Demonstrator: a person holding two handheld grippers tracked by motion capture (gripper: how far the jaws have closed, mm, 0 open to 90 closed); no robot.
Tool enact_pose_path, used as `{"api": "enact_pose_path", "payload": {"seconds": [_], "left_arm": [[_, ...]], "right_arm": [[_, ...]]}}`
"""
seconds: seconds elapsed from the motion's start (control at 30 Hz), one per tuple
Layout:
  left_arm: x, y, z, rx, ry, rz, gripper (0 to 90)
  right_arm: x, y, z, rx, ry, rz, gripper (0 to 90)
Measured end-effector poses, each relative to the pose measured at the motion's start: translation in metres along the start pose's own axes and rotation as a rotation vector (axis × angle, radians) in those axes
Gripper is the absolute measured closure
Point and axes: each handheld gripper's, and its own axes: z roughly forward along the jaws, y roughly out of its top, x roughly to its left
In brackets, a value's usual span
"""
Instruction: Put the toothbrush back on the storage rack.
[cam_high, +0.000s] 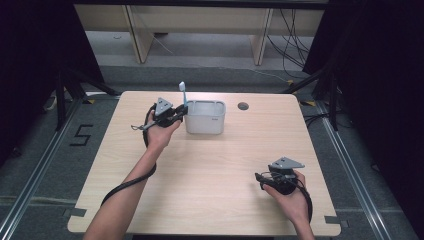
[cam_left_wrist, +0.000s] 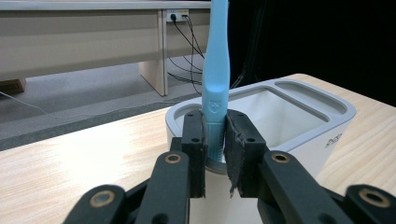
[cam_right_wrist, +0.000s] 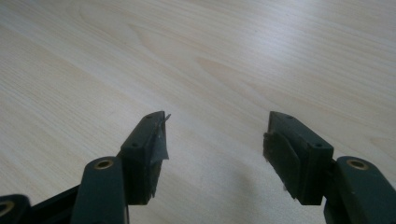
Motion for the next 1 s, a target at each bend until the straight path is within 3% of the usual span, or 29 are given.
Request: {"api": "enact_pose_path", "payload": {"seconds": [0.63,0.77,0.9,0.93,1.0], "left_arm": [[0.000,-0.001,0.000,0.009,-0.001,-0.009,76.4],[0.001,-0.001,-0.001,0.005,-0.002,-0.020,72.6],[0.001,-0.002,-0.005,0.005,-0.006,-0.023,69.3],[0.000,-0.002,-0.007,0.002,-0.004,-0.022,66.7],[0.000,-0.002,-0.010,-0.002,-0.007,-0.030,64.1]], "right_arm": [[0.000,0.000,0.000,-0.006,-0.003,-0.002,39.3],[-0.002,0.000,0.001,-0.014,-0.001,-0.027,39.2],[0.000,-0.001,0.000,-0.005,-0.001,0.003,39.2],[-0.002,-0.001,0.000,-0.007,-0.008,-0.019,39.2],[-0.002,-0.001,0.000,-0.006,-0.005,-0.015,39.2]]}}
